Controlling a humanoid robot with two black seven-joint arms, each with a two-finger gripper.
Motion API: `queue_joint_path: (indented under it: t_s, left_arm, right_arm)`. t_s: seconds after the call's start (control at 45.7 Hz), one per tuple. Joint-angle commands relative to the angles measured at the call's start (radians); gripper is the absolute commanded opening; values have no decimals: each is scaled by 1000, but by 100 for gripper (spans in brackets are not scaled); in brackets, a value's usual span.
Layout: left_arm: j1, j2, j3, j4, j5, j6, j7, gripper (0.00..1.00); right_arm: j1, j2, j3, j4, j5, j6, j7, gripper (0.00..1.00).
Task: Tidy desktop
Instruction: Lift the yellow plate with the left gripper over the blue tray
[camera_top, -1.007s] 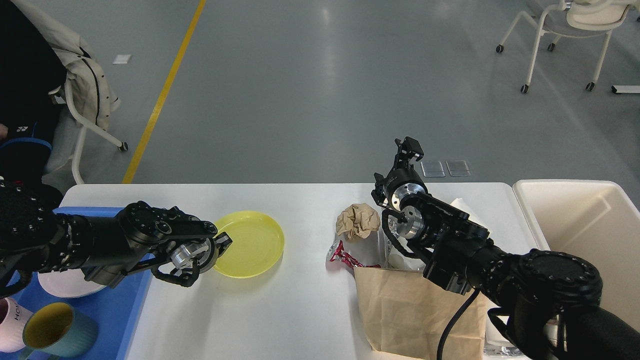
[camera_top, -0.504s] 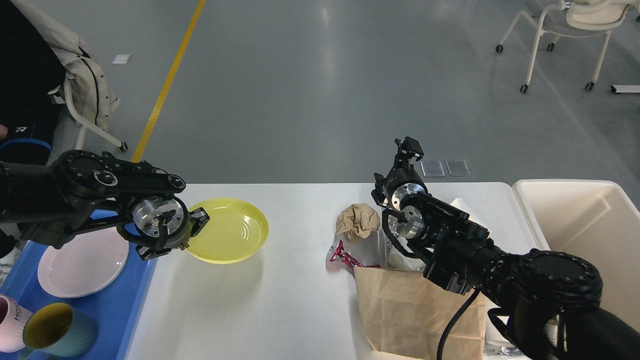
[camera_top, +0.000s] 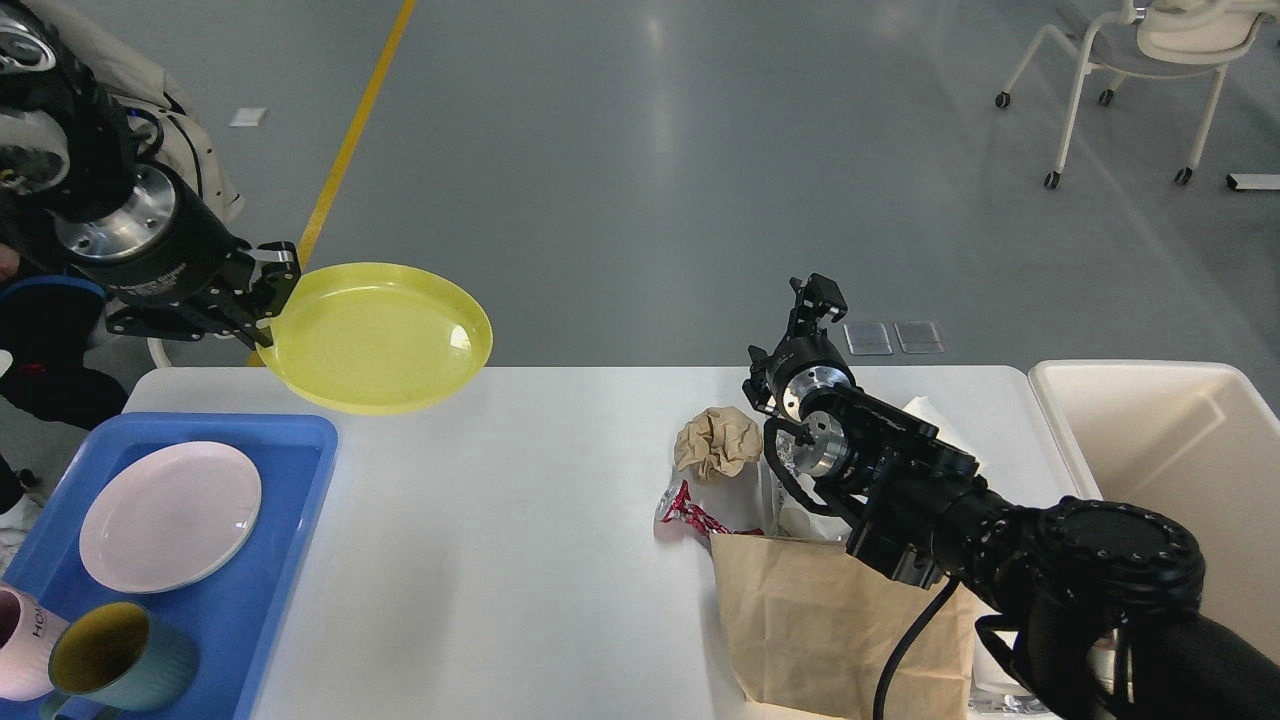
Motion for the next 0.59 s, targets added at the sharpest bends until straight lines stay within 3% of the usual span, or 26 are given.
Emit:
queue_joint_path:
  t_s: [0.0, 0.219, 0.569]
  left_arm:
    - [-46, 2, 23, 2, 21, -47, -1, 0]
    - [-4, 5, 31, 31, 46, -43, -1, 0]
    - [281, 70, 20, 256, 103, 49, -1, 0]
  right_arm:
    - [0, 0, 0, 0, 0, 0, 0, 100]
    - [0, 0, 0, 0, 0, 0, 0, 100]
    - [0, 0, 0, 0, 0, 0, 0, 100]
